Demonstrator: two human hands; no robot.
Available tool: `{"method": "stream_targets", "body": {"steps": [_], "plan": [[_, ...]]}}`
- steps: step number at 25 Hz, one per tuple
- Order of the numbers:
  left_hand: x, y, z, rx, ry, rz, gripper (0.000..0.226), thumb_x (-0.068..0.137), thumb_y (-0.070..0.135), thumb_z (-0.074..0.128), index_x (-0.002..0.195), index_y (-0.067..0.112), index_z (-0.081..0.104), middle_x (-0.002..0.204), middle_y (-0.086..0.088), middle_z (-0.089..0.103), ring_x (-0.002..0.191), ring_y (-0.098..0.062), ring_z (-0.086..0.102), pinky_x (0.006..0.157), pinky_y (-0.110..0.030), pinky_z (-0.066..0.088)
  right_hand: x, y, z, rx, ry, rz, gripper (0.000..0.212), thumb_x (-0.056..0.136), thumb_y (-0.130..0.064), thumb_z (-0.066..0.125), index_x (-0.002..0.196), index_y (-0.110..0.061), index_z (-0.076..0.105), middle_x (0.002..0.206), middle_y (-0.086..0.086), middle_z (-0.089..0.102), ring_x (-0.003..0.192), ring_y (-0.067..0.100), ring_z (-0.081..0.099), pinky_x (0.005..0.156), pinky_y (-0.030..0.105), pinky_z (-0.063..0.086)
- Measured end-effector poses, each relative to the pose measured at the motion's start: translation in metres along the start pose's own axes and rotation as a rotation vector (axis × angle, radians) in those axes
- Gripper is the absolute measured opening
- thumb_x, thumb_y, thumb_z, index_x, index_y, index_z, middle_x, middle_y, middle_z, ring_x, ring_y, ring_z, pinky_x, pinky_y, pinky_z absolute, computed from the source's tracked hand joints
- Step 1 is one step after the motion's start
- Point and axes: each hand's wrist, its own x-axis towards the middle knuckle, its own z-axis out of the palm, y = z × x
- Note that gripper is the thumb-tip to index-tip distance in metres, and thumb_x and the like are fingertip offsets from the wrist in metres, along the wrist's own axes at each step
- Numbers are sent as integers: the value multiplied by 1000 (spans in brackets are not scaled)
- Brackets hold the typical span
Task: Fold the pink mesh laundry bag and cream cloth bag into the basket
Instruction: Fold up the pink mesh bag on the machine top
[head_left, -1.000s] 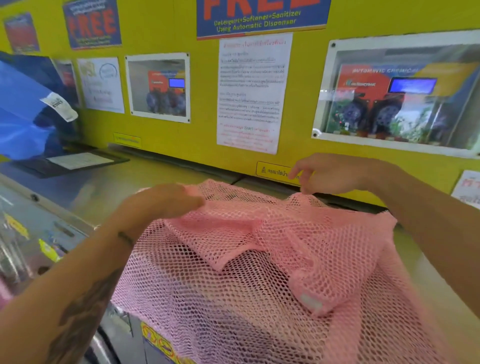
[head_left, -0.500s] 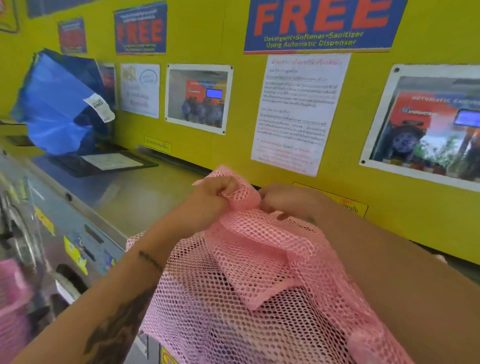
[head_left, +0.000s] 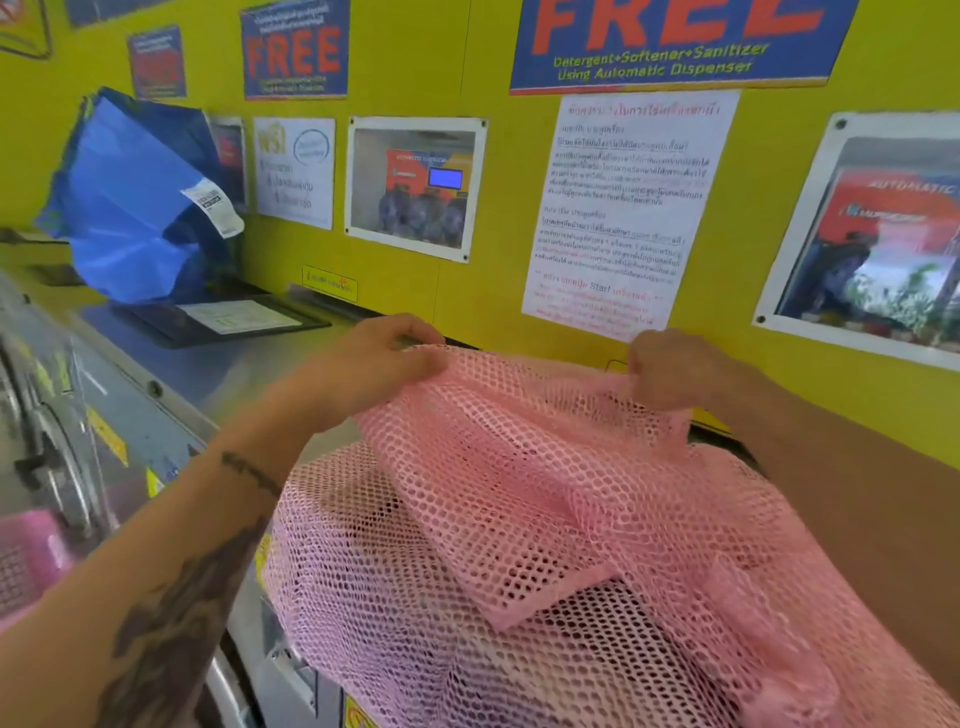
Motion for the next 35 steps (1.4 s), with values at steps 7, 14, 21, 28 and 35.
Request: {"method": "stream_targets", "body": {"steps": [7, 14, 21, 28, 35], "plan": [[-22, -32, -11, -560, -363, -288, 65, 73, 10, 66, 135, 21, 50, 120, -21, 68, 99, -29, 67, 82, -38, 58, 10, -13, 9, 12, -134, -45, 27, 88, -17, 45, 97, -3, 67, 108, 16, 65, 95, 30, 63, 85, 41, 55], [-39, -41, 7, -716, -271, -156, 58, 76, -4, 68, 130, 13, 56, 97, -16, 65, 84, -23, 65, 71, -29, 58, 24, -95, 22, 242, -118, -357, 45, 96, -10, 40, 138, -21, 51, 150, 4, 43, 107, 20, 58, 75, 30, 44], [-45, -42, 7, -864, -73, -49, 36, 86, -2, 58, 116, 18, 62, 84, -10, 63, 65, -21, 58, 54, -29, 51, 23, -101, 26, 134, -134, -427, 24, 89, -3, 42, 75, -9, 61, 86, 9, 65, 62, 16, 47, 54, 29, 34], [-63, -40, -17, -402, -488, -328, 61, 80, 17, 66, 138, 12, 49, 118, -17, 69, 96, -29, 70, 78, -37, 59, 31, -71, 2, 70, 546, -27, 18, 83, -20, 57, 96, -14, 46, 80, 5, 45, 83, 35, 61, 60, 34, 40], [-85, -30, -56, -373, -551, -108, 40, 86, 5, 59, 125, 1, 58, 118, -22, 68, 107, -36, 65, 96, -41, 51, 38, -62, -4, 2, 482, 103, 16, 81, -16, 59, 91, -9, 49, 71, 5, 44, 81, 32, 59, 67, 37, 44]]}}
